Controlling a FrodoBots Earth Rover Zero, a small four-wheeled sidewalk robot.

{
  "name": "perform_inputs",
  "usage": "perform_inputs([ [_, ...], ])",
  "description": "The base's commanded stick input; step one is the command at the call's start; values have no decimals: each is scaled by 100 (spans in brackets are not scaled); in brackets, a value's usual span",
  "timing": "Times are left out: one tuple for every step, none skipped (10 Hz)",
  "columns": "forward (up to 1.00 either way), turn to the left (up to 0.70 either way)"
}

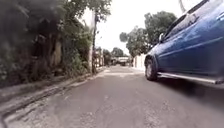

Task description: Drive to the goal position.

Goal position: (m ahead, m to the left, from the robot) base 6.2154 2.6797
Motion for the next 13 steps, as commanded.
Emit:
perform_inputs([
  [50,0],
  [50,0],
  [50,0],
  [50,0],
  [50,0],
  [50,0],
  [50,0],
  [50,0],
  [50,0],
  [50,0],
  [50,0],
  [50,0],
  [50,0],
])
